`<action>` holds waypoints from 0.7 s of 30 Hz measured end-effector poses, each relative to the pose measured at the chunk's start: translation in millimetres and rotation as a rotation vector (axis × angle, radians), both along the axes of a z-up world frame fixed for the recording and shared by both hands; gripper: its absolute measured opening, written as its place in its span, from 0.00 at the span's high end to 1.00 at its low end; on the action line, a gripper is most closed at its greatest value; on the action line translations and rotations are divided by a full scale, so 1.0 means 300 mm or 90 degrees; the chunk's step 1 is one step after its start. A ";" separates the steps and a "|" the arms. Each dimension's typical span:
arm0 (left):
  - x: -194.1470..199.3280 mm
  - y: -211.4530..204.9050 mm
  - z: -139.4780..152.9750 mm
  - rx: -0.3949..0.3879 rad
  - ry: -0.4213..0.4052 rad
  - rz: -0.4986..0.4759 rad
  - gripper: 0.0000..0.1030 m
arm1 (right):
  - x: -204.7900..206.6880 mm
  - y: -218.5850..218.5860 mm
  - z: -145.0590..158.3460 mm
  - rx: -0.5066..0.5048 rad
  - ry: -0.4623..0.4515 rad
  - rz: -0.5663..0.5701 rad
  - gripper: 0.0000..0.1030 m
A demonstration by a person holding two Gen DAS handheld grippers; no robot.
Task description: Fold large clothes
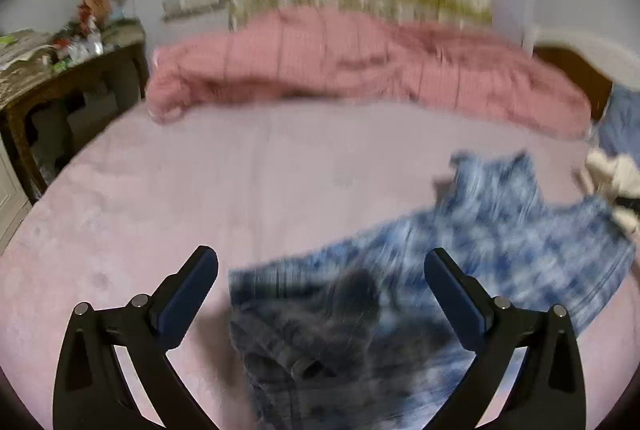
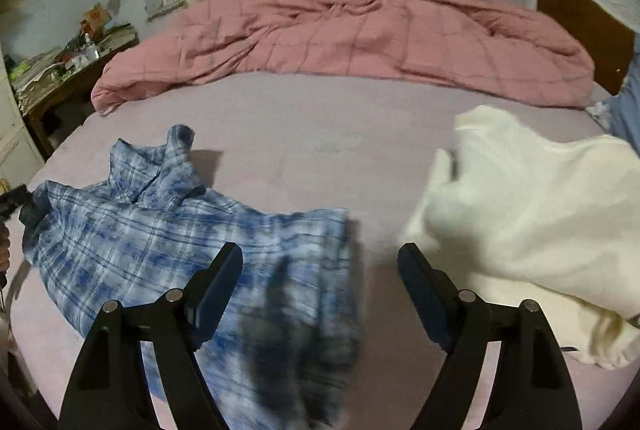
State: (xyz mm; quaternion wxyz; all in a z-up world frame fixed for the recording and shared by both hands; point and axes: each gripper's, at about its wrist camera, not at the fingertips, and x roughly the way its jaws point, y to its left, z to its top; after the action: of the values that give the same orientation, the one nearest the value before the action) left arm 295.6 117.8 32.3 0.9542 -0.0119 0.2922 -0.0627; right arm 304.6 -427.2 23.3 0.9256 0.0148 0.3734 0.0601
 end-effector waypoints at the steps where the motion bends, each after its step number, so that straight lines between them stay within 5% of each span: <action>1: -0.007 0.002 0.014 -0.010 -0.008 -0.011 0.00 | 0.021 0.019 -0.016 -0.004 0.010 -0.004 0.20; 5: -0.004 0.003 0.026 0.011 -0.001 0.000 0.00 | 0.091 0.069 -0.084 -0.023 0.046 -0.016 0.26; 7: 0.012 0.008 0.000 0.021 0.024 0.006 0.00 | 0.111 0.081 -0.121 -0.050 0.066 -0.024 0.78; 9: 0.022 0.014 -0.033 0.013 0.048 0.000 0.00 | 0.097 0.077 -0.120 -0.056 0.034 -0.043 0.89; 14: 0.046 0.039 -0.098 -0.034 0.090 -0.020 0.00 | 0.023 0.077 -0.020 -0.052 -0.106 -0.072 0.93; 17: 0.048 0.061 -0.112 -0.060 0.087 0.007 0.00 | 0.052 0.100 -0.017 -0.086 -0.098 -0.080 0.93; 19: 0.071 0.053 -0.131 -0.009 0.093 0.040 0.00 | 0.081 0.104 -0.051 -0.098 -0.074 -0.098 0.93; 21: 0.092 0.048 -0.153 0.016 0.095 0.059 0.13 | 0.104 0.108 -0.093 -0.102 -0.058 -0.111 0.93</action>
State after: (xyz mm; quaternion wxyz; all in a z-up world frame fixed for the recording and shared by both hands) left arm 323.2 132.3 -13.7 0.9318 -0.0177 0.3623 -0.0137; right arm 335.9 -394.7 -4.7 0.9416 -0.0294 0.3318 -0.0499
